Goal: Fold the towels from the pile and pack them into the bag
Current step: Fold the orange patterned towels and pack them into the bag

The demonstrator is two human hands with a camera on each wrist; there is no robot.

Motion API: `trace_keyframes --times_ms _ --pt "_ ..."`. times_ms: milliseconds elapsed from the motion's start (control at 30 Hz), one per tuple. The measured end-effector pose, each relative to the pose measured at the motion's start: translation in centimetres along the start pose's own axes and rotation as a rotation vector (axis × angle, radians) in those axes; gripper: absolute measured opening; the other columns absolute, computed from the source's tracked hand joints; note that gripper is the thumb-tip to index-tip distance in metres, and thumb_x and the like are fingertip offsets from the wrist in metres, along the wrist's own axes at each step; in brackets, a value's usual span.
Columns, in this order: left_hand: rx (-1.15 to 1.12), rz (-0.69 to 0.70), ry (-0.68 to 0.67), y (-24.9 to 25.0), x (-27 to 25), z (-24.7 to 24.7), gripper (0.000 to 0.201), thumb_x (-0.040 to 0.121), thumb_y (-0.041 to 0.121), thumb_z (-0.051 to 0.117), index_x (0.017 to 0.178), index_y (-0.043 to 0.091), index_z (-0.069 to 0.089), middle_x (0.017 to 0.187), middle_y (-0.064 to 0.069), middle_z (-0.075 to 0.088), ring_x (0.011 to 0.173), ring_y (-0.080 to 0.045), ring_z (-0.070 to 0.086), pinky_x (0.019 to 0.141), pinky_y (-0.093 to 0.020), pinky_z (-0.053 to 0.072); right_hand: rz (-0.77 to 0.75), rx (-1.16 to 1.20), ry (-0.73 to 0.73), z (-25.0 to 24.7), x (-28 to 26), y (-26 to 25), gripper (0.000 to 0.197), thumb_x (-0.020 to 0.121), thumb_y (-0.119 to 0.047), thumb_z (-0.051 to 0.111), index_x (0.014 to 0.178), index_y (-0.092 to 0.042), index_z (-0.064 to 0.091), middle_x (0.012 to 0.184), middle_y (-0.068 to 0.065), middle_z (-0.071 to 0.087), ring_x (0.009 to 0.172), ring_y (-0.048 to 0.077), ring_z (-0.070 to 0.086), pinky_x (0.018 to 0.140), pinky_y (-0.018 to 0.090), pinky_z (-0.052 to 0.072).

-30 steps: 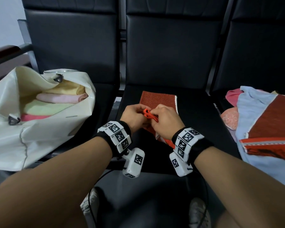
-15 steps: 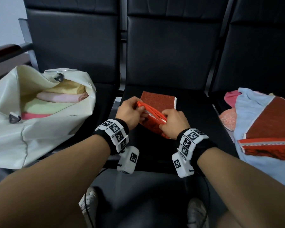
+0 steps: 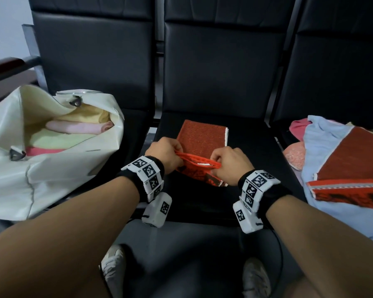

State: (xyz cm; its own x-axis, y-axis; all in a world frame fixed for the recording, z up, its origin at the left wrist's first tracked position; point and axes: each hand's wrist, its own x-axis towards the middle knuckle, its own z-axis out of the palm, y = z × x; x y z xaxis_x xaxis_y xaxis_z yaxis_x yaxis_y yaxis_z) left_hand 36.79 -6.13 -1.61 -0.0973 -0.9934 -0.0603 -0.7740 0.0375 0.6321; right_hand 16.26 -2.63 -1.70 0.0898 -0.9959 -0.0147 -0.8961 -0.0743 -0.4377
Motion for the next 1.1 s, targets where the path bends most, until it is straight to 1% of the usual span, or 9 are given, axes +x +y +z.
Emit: trace_keyframes --times_ms 133,233,333,500,600,700,800,933,1100 --pt "0.216 0.012 -0.134 0.3 -0.7 -0.2 0.018 0.074 0.024 0.081 0.073 0.03 0.065 0.083 0.008 0.067 0.078 -0.01 0.063 0.061 -0.023 0.045 0.014 -0.042 -0.143 0.0 -0.6 -0.4 0.019 0.074 -0.007 0.08 0.074 -0.023 0.071 0.071 -0.001 0.071 0.065 0.019 0.071 0.064 0.041 0.063" --pt "0.438 0.07 -0.244 0.6 -1.6 0.5 0.019 0.072 0.03 0.078 0.07 0.03 0.06 0.101 0.009 0.065 0.101 -0.017 0.058 0.084 -0.031 0.042 -0.004 -0.083 -0.285 0.1 -1.1 -0.8 0.019 0.073 0.0 0.076 0.074 -0.018 0.07 0.065 0.005 0.073 0.06 0.021 0.073 0.059 0.039 0.063" --pt "0.607 0.195 -0.336 0.5 -2.4 1.2 0.023 0.073 0.033 0.076 0.073 0.026 0.054 0.091 0.007 0.064 0.095 -0.019 0.059 0.08 -0.029 0.037 -0.035 -0.152 -0.37 0.4 -1.5 -1.0 0.019 0.071 -0.006 0.078 0.079 -0.02 0.068 0.067 0.001 0.072 0.055 0.014 0.068 0.061 0.034 0.062" --pt "0.528 0.259 -0.368 0.5 -3.3 1.2 0.008 0.087 0.034 0.065 0.084 0.033 0.058 0.084 0.006 0.057 0.091 -0.023 0.063 0.077 -0.032 0.05 -0.029 -0.165 -0.443 0.4 -2.1 -0.7 0.018 0.077 -0.011 0.071 0.095 -0.016 0.071 0.078 0.009 0.074 0.059 0.019 0.07 0.054 0.035 0.06" --pt "0.447 0.228 -0.358 0.9 -3.6 0.7 0.016 0.091 0.042 0.06 0.095 0.03 0.07 0.083 0.005 0.059 0.088 -0.022 0.064 0.078 -0.032 0.053 -0.009 -0.134 -0.398 -0.1 -2.2 -0.7 0.012 0.082 -0.013 0.063 0.08 -0.005 0.072 0.073 0.012 0.072 0.053 0.018 0.063 0.054 0.039 0.059" --pt "0.287 0.186 -0.368 1.0 -3.1 0.2 0.022 0.093 0.035 0.059 0.073 0.027 0.065 0.079 0.004 0.063 0.077 -0.016 0.061 0.067 -0.029 0.046 0.047 -0.064 -0.313 -1.0 -1.8 -0.1 0.018 0.081 -0.015 0.06 0.067 -0.006 0.067 0.061 0.004 0.063 0.053 0.016 0.057 0.052 0.034 0.05" --pt "0.12 0.176 -0.352 1.0 -2.4 -0.2 0.03 0.095 0.03 0.062 0.065 0.027 0.06 0.076 0.006 0.062 0.077 -0.016 0.059 0.069 -0.03 0.044 0.071 0.041 -0.247 -2.3 -1.4 0.6 0.025 0.082 -0.018 0.063 0.058 -0.015 0.061 0.058 -0.001 0.059 0.057 0.014 0.056 0.056 0.031 0.043" --pt "-0.144 0.143 -0.248 0.5 -0.9 -0.2 0.02 0.093 0.025 0.067 0.074 0.019 0.068 0.075 0.003 0.066 0.076 -0.017 0.063 0.074 -0.035 0.051 0.064 0.199 -0.018 -3.2 -1.2 1.8 0.019 0.081 -0.019 0.073 0.063 -0.022 0.066 0.062 -0.008 0.064 0.062 0.006 0.061 0.059 0.024 0.045" --pt "-0.294 0.083 -0.102 -0.3 1.3 0.4 0.024 0.092 0.019 0.066 0.068 0.023 0.063 0.072 0.004 0.063 0.074 -0.018 0.061 0.072 -0.031 0.048 0.075 0.427 0.166 -3.0 0.4 2.8 0.008 0.078 -0.016 0.077 0.075 -0.02 0.072 0.076 0.003 0.074 0.078 0.02 0.073 0.078 0.041 0.06"
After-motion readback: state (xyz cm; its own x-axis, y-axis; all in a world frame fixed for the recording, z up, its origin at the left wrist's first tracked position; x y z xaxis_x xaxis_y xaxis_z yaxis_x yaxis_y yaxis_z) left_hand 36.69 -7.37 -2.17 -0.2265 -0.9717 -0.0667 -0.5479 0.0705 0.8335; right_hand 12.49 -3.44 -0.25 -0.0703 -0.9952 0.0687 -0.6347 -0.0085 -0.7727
